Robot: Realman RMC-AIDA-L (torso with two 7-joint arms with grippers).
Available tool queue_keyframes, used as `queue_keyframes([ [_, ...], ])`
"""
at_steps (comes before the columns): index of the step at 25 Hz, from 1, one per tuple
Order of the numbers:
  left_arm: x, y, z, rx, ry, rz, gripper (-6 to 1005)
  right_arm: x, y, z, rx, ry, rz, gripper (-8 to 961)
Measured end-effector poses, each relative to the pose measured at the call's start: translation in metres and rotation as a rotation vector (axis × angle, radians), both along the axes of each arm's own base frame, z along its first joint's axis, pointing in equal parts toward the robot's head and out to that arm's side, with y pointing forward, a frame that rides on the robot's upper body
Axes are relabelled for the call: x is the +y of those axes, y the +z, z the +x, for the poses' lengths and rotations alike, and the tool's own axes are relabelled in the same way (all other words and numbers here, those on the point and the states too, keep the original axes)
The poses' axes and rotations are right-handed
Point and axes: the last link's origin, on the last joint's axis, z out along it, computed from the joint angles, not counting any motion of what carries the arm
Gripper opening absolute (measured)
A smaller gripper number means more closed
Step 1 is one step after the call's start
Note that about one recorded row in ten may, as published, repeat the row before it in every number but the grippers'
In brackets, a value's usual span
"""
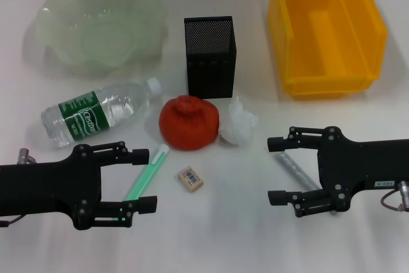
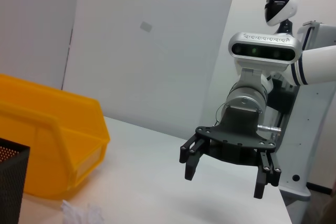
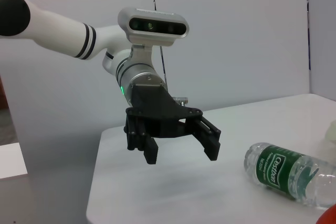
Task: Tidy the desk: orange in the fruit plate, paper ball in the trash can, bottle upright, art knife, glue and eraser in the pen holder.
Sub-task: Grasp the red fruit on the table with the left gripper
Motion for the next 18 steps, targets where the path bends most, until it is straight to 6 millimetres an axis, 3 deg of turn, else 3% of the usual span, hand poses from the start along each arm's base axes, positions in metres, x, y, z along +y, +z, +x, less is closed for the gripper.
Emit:
queue_keyframes([
  [18,0.0016,-0.0037,0.0040,-0.009,-0.006,-0.001,777,-0.0012,-0.0060,0.0055,0.084,-0.044,0.070,845],
])
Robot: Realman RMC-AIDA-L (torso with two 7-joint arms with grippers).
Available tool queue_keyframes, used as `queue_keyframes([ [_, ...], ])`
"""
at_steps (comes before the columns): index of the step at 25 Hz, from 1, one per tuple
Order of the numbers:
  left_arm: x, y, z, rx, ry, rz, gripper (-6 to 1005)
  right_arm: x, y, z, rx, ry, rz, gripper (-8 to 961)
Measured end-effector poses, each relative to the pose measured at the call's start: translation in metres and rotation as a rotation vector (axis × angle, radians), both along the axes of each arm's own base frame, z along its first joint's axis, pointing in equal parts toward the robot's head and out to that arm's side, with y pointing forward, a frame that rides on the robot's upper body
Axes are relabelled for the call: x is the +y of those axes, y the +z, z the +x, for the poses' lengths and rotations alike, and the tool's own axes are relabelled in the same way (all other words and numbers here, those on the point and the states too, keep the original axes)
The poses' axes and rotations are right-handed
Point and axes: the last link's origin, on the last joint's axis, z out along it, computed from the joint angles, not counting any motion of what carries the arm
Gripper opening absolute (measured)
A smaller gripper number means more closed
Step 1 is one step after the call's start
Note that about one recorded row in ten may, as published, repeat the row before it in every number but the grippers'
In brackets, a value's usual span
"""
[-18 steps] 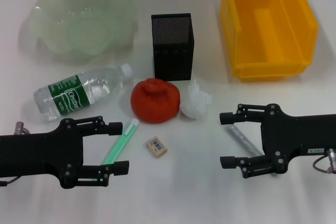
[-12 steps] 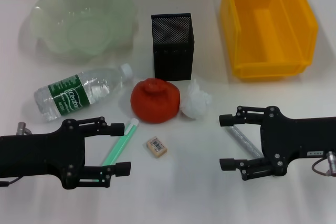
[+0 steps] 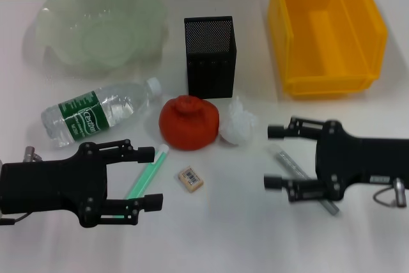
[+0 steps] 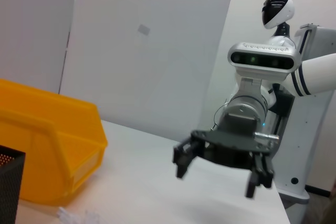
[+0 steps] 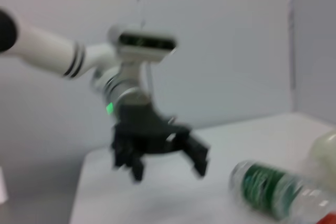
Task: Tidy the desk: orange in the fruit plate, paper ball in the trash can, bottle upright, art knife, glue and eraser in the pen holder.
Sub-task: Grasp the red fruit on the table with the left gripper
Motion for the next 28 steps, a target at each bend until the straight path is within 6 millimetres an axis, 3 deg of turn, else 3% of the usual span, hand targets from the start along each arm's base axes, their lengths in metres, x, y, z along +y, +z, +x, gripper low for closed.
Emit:
queue_keyframes([
  [9,0.002,-0.002,0.001,-0.015,0.013,0.026,765,0.010,-0.005,-0.003,0.056,-0.043,0.061,846],
  [16,0.036,-0.012,0.012,-0.069,0.037,0.184,755,-0.006,-0.009,0.017,0.084,-0.083,0.128,845],
  [22,0.071,-0.029,0.027,0.002,0.046,0.211,747,-0.021,-0.009,0.030,0.089,-0.134,0.130,846],
  [28,0.083,-0.044,0.033,0.064,0.046,0.206,738,-0.027,-0.012,0.032,0.098,-0.156,0.120,846],
])
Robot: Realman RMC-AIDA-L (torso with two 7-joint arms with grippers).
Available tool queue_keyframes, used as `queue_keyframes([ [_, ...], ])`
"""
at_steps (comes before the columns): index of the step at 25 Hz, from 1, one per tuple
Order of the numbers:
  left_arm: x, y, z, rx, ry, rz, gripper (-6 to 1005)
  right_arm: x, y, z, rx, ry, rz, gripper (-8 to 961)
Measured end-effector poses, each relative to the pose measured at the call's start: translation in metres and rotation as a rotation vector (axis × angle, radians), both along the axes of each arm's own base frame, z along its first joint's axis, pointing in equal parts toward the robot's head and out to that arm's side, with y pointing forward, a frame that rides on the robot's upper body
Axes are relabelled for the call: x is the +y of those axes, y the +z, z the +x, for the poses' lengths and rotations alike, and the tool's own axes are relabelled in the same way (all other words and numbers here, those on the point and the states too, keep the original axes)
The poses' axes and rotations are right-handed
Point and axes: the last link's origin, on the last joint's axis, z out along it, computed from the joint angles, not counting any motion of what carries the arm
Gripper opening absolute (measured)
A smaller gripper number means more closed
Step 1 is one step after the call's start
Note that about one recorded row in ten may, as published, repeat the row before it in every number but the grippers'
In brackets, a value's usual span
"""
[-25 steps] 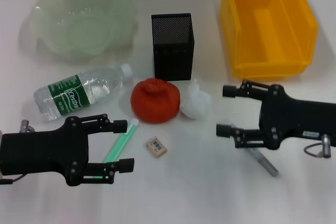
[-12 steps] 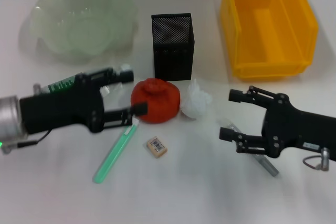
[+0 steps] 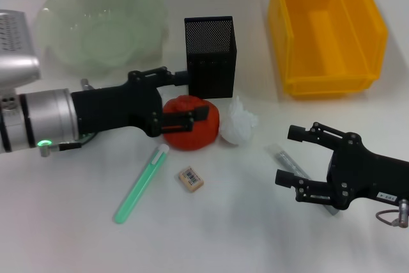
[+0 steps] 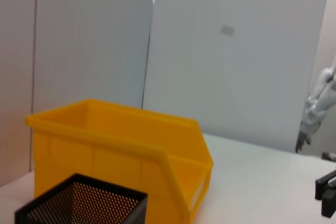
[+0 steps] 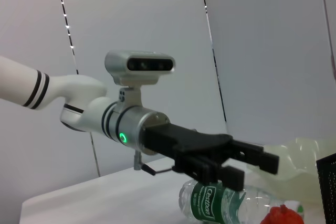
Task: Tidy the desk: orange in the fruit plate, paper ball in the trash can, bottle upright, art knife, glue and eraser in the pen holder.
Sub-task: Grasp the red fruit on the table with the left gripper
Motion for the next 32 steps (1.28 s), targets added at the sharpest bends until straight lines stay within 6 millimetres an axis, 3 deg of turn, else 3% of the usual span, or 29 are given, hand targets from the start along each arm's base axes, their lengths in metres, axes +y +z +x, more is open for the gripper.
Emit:
queue_keyframes([
  [8,0.007,-0.016,-0.007,0.062,0.059,0.008,727,0.001,0.000,-0.003,0.010,0.015,-0.007,845],
  [32,0.012,-0.028,-0.019,0.152,0.119,0.028,694,0.008,-0.002,-0.009,0.013,0.030,-0.010,846],
])
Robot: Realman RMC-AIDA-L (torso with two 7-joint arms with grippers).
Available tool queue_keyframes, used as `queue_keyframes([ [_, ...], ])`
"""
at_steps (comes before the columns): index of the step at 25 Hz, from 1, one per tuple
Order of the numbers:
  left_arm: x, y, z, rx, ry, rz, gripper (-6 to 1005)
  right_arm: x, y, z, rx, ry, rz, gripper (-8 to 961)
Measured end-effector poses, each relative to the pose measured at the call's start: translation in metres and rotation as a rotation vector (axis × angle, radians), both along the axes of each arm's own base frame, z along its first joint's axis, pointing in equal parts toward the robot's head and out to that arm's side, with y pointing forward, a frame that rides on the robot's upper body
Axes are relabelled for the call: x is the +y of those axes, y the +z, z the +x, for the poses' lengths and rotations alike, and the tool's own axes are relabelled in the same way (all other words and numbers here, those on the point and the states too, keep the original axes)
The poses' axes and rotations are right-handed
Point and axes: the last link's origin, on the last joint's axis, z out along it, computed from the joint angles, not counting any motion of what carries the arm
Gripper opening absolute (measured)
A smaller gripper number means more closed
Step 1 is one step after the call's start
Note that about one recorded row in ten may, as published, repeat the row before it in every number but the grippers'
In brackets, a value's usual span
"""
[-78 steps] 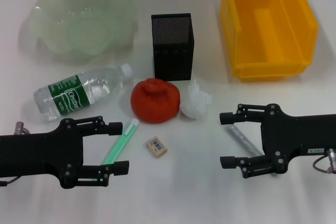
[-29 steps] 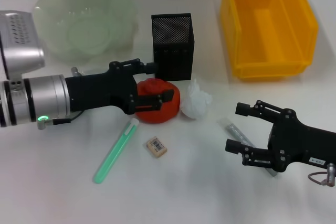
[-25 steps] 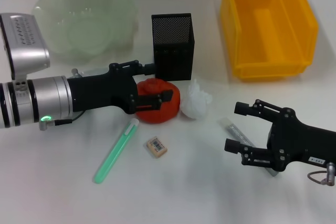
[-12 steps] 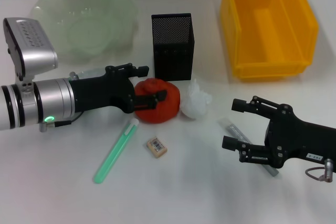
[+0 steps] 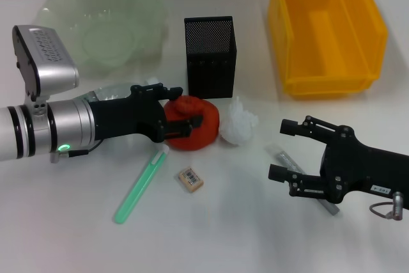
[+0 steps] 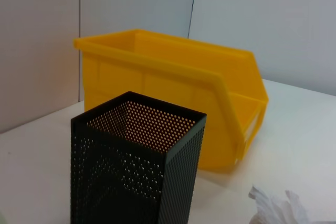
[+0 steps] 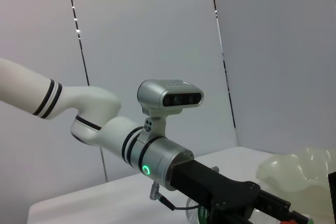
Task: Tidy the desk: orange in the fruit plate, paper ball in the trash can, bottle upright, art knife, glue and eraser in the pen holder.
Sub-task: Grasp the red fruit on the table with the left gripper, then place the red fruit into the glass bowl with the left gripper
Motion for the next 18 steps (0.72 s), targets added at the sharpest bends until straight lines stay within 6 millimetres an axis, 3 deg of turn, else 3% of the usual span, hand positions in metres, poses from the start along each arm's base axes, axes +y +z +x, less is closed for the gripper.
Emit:
queue_keyframes([
  [6,0.0023,-0.0013,-0.0008,0.007,0.019,0.003,686,0.0011,-0.0009,-0.0003,-0.001,-0.002,-0.001,845],
  [11,0.0031,-0.0025,-0.0017,0.021,0.022,0.004,493,0.0010,-0.0008,-0.0009,0.001,0.001,-0.002,845],
  [18,0.0024,-0.0022,0.0003,0.013,0.013,-0.003,325,0.0029,-0.0008,-0.0022,0.000,0.006,-0.002,846],
])
